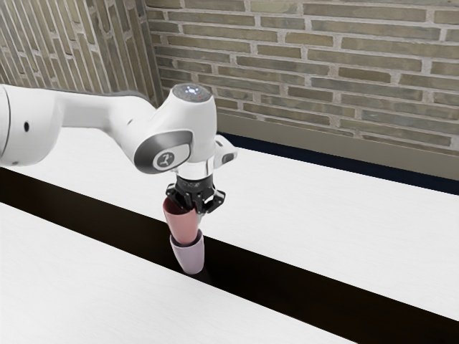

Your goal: Place the left cup onto the right cup

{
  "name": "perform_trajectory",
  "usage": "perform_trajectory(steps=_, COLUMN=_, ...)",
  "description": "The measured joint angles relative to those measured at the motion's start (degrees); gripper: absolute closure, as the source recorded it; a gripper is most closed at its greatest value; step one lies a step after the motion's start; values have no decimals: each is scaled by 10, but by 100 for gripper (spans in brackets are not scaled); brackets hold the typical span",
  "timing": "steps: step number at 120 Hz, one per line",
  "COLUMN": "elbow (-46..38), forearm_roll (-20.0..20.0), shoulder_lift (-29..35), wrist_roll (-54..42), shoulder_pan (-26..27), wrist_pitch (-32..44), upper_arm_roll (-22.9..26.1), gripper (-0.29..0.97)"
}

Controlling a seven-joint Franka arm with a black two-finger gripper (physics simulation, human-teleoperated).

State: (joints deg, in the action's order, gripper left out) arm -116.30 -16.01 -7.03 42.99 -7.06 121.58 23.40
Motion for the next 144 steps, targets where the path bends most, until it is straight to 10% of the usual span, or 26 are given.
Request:
perform_trajectory(steps=71, elbow=-1, forearm_roll=0, shoulder_lift=-13, wrist_roll=1, shoulder_pan=1, wrist_pitch=11, upper_arm_roll=0, gripper=78)
perform_trajectory(steps=107, elbow=-1, forearm_roll=-17, shoulder_lift=-18, wrist_roll=-2, shoulder_pan=1, wrist_pitch=20, upper_arm_roll=0, gripper=25)
perform_trajectory(steps=144, elbow=2, forearm_roll=-20, shoulder_lift=-13, wrist_roll=-5, shoulder_pan=2, wrist_pitch=19, upper_arm_roll=0, gripper=6)
